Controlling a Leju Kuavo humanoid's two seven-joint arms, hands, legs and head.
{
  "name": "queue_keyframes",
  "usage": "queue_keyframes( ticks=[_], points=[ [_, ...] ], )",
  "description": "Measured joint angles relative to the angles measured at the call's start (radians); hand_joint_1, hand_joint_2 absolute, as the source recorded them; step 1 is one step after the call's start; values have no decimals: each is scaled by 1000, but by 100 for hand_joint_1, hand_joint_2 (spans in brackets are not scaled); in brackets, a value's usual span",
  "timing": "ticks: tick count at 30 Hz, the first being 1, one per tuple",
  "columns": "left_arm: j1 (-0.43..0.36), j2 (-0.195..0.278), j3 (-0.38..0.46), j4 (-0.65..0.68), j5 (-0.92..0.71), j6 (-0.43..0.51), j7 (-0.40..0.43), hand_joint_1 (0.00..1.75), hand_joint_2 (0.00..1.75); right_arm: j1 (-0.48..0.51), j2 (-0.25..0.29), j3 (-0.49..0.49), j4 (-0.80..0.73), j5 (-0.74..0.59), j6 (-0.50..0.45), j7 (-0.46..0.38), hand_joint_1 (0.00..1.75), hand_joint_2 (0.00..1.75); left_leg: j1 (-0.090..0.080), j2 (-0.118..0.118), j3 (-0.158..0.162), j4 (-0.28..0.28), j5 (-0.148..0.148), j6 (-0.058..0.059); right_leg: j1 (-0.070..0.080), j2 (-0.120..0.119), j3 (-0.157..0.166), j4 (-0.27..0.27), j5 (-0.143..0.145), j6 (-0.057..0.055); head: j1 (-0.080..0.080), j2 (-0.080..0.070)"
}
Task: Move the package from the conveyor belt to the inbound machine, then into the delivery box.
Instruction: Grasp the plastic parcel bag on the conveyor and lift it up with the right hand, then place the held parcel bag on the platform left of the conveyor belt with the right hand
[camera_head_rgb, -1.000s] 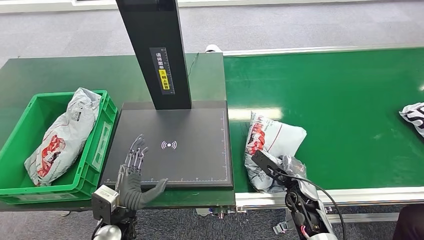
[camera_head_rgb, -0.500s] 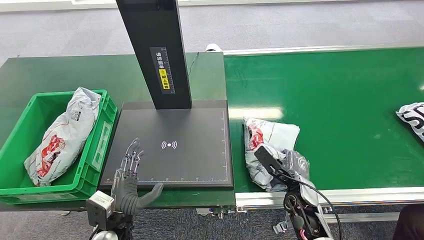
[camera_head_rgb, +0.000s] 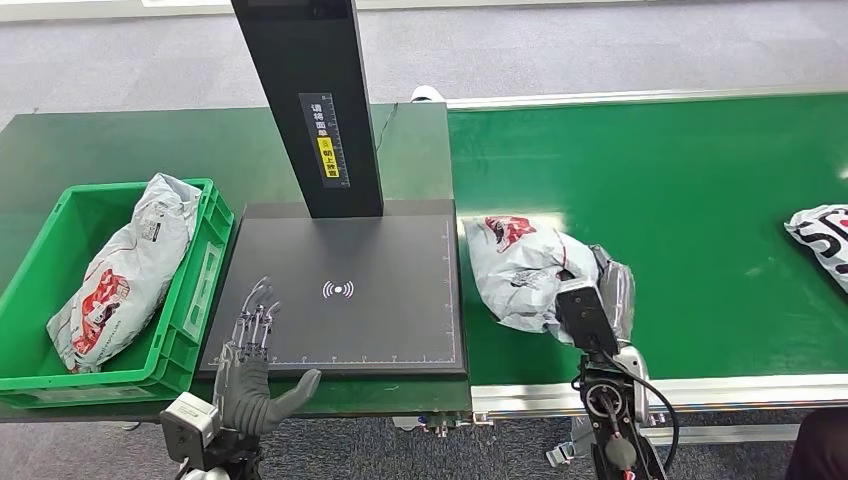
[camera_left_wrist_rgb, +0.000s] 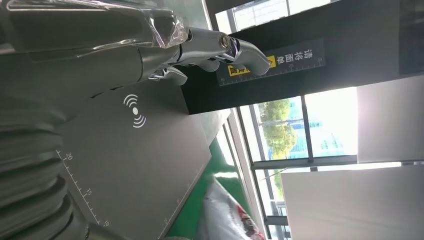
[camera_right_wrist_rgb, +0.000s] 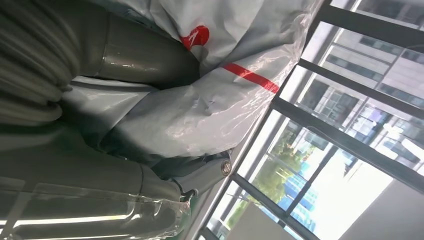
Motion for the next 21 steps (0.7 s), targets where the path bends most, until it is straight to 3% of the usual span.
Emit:
queue_keyframes(
  ticks=[7, 13, 21],
  points=[
    [0, 0, 6, -4, 0, -1, 0, 0, 175, 9, 4, -1, -31, -6, -6, -7, 175, 175, 0, 0, 0, 0, 0, 0, 0, 0, 0, 0, 0, 0, 0, 0],
    [-1, 0, 8, -7, 0, -8, -1, 0, 175, 23, 10, 1, -69, -62, -33, -96, 175, 175, 0, 0, -1, 0, 0, 0, 0, 0, -1, 0, 0, 0, 0, 0],
    [-15, -1, 8, -7, -7, -17, -11, 0, 175, 21, 27, 37, -83, -71, -20, -122, 175, 175, 0, 0, -1, 0, 0, 0, 0, 0, -1, 0, 0, 0, 0, 0]
  ],
)
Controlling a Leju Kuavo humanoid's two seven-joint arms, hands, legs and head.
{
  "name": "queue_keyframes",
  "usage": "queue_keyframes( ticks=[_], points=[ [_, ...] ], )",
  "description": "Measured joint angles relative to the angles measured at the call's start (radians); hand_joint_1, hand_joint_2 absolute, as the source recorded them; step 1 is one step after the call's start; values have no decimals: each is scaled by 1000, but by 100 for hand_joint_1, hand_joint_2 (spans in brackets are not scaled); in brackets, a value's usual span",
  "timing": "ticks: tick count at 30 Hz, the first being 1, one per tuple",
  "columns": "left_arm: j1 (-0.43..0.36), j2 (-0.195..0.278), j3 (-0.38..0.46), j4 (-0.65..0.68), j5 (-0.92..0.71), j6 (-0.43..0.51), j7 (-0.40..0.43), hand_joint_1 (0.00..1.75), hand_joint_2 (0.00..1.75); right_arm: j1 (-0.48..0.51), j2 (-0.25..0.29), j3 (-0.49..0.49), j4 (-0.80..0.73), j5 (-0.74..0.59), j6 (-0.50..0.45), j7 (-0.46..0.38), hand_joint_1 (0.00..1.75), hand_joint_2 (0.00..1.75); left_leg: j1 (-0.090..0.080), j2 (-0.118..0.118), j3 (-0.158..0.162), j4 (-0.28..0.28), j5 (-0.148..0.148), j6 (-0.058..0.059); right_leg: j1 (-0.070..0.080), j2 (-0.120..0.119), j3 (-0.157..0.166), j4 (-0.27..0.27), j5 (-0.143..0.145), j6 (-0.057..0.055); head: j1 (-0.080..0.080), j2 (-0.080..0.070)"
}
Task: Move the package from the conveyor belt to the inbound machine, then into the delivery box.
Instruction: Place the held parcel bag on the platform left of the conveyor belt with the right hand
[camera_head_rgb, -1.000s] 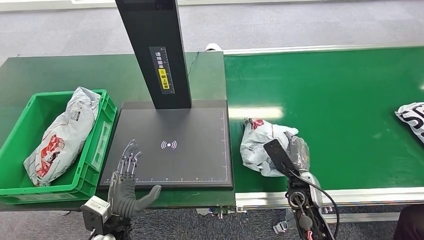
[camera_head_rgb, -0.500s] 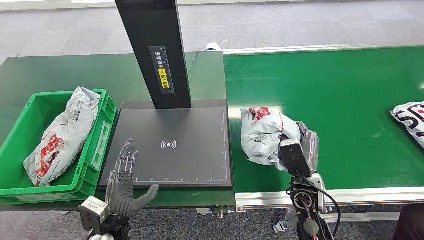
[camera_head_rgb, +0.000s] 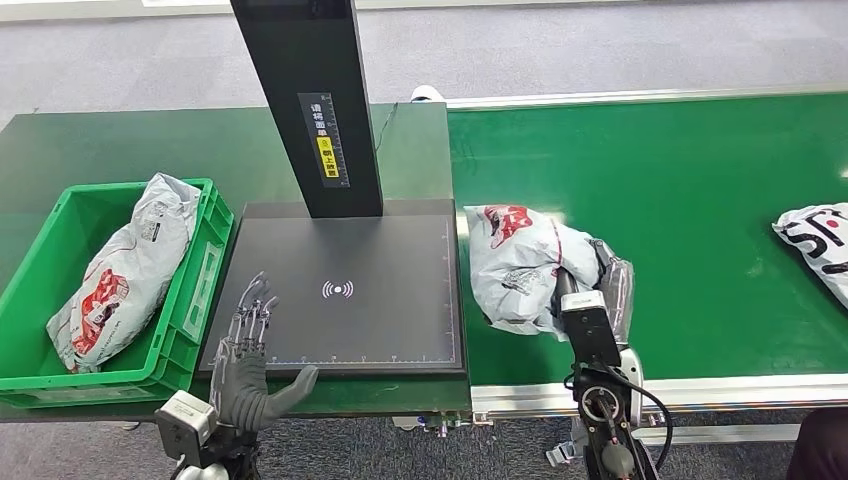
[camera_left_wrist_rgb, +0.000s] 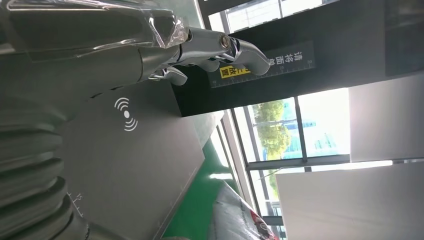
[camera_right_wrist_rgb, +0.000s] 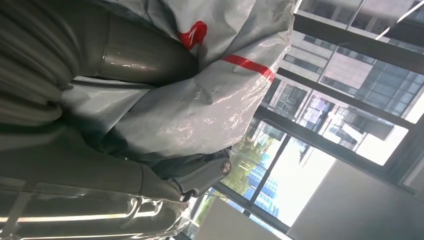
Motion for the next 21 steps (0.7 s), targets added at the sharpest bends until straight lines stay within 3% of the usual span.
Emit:
queue_keyframes(
  ticks=[21],
  points=[
    [-7, 0, 0, 0, -3, -1, -1, 0, 175, -6, 2, 9, 1, -1, 1, -2, 175, 175, 0, 0, 0, 0, 0, 0, 0, 0, 0, 0, 0, 0, 0, 0]
  ],
)
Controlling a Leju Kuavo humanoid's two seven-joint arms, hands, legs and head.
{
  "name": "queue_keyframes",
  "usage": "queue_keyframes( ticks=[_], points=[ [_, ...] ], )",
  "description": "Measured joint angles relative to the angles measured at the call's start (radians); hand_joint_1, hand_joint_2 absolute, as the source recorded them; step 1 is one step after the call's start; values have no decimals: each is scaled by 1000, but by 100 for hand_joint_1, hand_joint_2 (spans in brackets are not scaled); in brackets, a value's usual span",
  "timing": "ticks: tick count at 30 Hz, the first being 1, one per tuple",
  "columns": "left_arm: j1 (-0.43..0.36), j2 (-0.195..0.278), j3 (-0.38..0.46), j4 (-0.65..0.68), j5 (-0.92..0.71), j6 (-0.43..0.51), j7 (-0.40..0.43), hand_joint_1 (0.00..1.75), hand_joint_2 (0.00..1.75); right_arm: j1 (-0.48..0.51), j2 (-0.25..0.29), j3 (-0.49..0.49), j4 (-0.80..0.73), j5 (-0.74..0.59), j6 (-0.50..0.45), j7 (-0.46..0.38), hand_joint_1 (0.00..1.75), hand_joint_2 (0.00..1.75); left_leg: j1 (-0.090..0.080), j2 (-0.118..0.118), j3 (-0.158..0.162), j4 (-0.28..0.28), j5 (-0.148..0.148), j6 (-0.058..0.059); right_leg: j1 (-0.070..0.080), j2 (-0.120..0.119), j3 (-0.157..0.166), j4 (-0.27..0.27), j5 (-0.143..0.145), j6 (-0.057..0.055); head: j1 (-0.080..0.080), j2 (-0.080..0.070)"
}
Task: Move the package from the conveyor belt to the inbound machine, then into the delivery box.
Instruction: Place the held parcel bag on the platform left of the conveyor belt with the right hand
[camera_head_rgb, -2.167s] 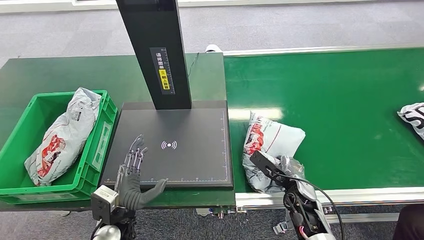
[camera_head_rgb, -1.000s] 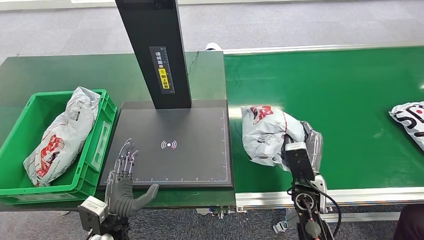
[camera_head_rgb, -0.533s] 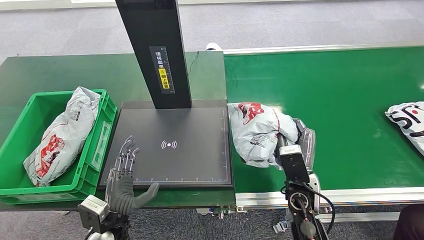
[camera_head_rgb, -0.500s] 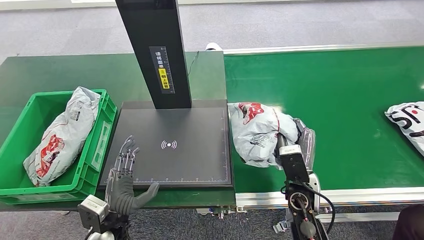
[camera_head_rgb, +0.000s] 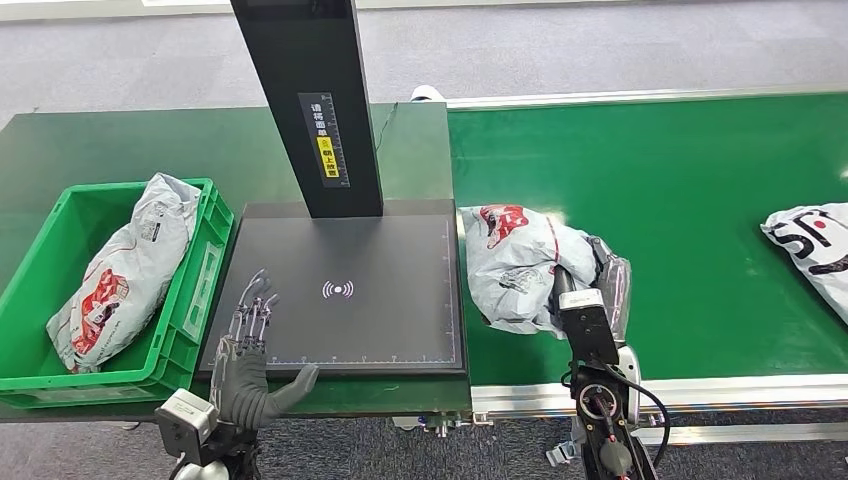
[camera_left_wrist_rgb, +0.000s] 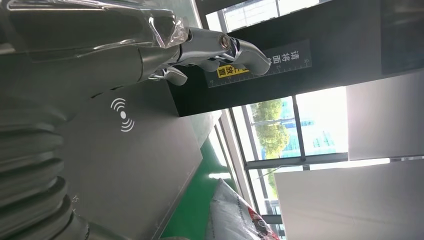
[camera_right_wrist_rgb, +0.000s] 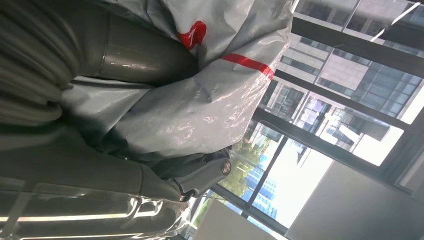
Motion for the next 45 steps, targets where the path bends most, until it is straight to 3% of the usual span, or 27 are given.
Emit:
queue_keyframes(
  ticks=[7, 12, 16, 19, 25, 33, 45],
  points=[
    [-5, 0, -1, 1, 0, -5, -6, 0, 175, -10, 0, 0, 7, -43, 11, -8, 175, 175, 0, 0, 0, 0, 0, 0, 0, 0, 0, 0, 0, 0, 0, 0],
    [-46, 0, -20, 25, 16, -19, -25, 0, 175, -138, -8, 19, 98, -16, 94, -24, 175, 175, 0, 2, 0, 0, 1, 0, 0, 0, 0, 0, 2, 0, 0, 0],
    [-93, 1, -42, 56, 38, -30, -33, 0, 175, -282, -1, 123, 231, 124, 185, 17, 175, 175, 0, 2, 0, 0, 3, 0, 0, 1, 0, 1, 3, -1, 0, 0],
    [-102, 2, -49, 68, 62, -43, -16, 0, 175, -335, 35, 219, 347, 157, 265, 76, 175, 175, 2, 1, 1, 0, 3, 0, 2, 0, 0, 1, 2, -1, 0, 0],
    [-48, 13, -41, 69, 93, -74, 1, 0, 175, -247, 93, 323, 462, 140, 242, 87, 175, 175, 3, -2, -4, 0, 1, -1, 3, -1, -3, 0, 0, -1, 0, 0],
    [-27, 11, -29, 69, 105, -61, -7, 0, 175, -220, 88, 339, 455, 168, 262, 131, 175, 175, 3, -2, -3, 0, 1, -2, 3, -1, -3, 0, 0, -1, 0, 0],
    [-75, -6, -28, 78, 93, -63, -8, 0, 175, -226, 81, 341, 466, 186, 297, 160, 175, 175, 3, -2, -1, 0, 1, -2, 3, -1, -1, 0, 0, -1, 0, 0]
  ],
)
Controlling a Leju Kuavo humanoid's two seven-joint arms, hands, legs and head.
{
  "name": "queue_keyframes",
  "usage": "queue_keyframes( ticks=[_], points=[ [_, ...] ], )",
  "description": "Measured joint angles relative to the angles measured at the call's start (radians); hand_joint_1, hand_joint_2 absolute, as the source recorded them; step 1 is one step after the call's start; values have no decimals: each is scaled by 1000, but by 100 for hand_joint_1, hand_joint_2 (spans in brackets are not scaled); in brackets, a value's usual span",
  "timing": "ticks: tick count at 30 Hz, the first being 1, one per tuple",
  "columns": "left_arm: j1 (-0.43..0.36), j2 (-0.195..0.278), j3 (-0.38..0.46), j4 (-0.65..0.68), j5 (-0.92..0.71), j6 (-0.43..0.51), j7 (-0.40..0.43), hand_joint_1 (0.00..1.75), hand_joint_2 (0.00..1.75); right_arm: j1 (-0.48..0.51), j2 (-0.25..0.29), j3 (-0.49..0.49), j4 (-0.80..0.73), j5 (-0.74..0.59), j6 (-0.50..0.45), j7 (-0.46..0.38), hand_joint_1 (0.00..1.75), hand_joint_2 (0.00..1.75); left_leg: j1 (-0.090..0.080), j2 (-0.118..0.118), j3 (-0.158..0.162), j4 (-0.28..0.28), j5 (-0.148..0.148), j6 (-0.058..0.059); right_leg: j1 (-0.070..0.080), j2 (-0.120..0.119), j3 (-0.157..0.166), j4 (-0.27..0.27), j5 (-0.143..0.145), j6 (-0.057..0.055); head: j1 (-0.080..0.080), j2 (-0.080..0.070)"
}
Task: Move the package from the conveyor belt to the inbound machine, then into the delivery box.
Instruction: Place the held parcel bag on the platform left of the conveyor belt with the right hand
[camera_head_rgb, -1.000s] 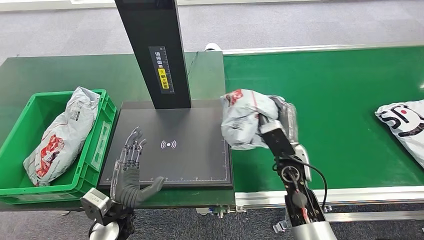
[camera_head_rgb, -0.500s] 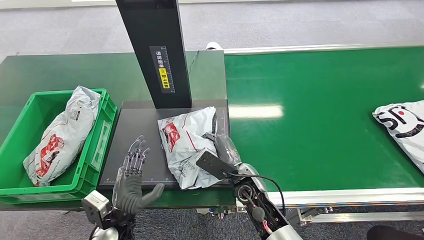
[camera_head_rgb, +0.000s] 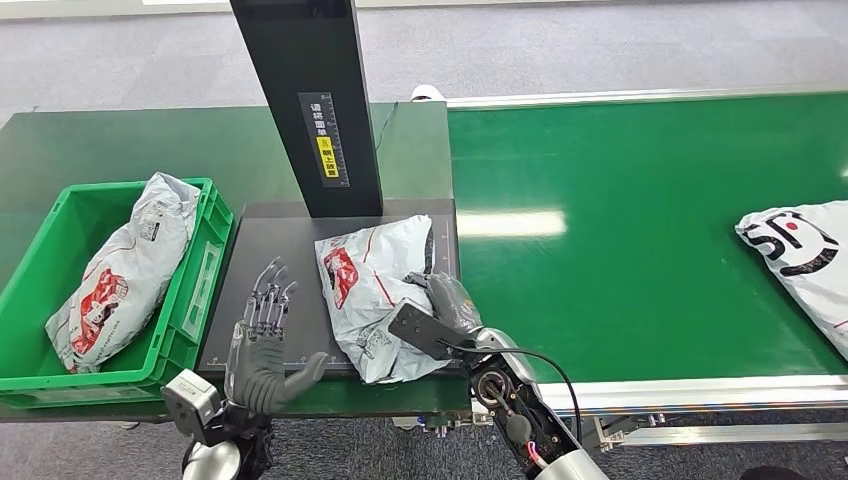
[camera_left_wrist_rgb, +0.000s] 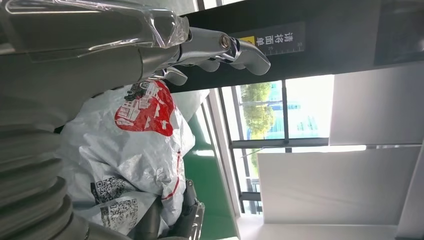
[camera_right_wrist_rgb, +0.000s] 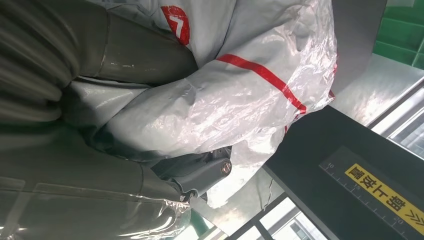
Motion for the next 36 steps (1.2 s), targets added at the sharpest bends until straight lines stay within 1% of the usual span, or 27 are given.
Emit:
queue_keyframes(
  ticks=[7, 11, 13, 17, 21, 24, 26, 31, 36],
  points=[
    [-2, 0, 0, 0, -3, 0, 0, 0, 175, -1, 0, 0, 1, -2, 14, 0, 175, 175, 0, 0, 0, 0, 0, 0, 0, 0, 0, 0, 0, 0, 0, 0],
    [1, 1, 3, -1, 0, -2, 3, 0, 175, 5, 0, 0, -3, -30, 16, -26, 1, 175, 0, 0, 0, 0, 0, 0, 0, 0, 0, 0, 0, 0, 0, 0],
    [11, 2, 8, -4, 15, -12, 6, 0, 175, 18, 0, -2, -18, -81, 6, -45, 0, 175, 0, 0, 0, 0, 0, 0, 0, 0, 0, 0, 0, 0, 0, 0],
    [42, 6, 16, -11, 32, -23, 3, 0, 175, 65, 0, -25, -73, -221, 38, -102, 0, 175, 0, 0, 0, 0, 0, 0, 0, 0, -1, 0, 0, 0, 0, 0],
    [46, 7, 17, -3, 29, -30, -14, 0, 175, 127, -9, -47, -165, -300, 81, -195, 0, 175, 0, 0, -1, 0, 0, 0, 0, 0, -1, 0, 0, 0, 0, 0],
    [31, 6, 12, 20, 20, -31, -22, 0, 175, 175, -17, -68, -250, -377, 121, -286, 0, 175, 0, 0, 0, 0, 0, 0, 0, 0, 0, 0, 0, 0, 0, 0],
    [19, 6, 10, 32, 25, -33, -22, 0, 175, 206, -22, -87, -316, -432, 142, -325, 0, 175, 0, 0, 0, 0, 0, 0, 0, 0, 0, 0, 0, 0, 0, 0],
    [-5, 6, 10, 47, 30, -36, -10, 0, 175, 261, -33, -128, -461, -530, 169, -342, 0, 175, 0, 1, 0, 0, 0, 0, 0, 0, 0, 0, 0, 0, 0, 0],
    [-25, 7, 4, 71, 10, -38, -12, 0, 175, 283, -40, -157, -504, -523, 184, -342, 0, 175, 0, 1, 0, 0, 0, 0, 0, 0, 0, 0, 0, 0, 0, 0]
  ],
)
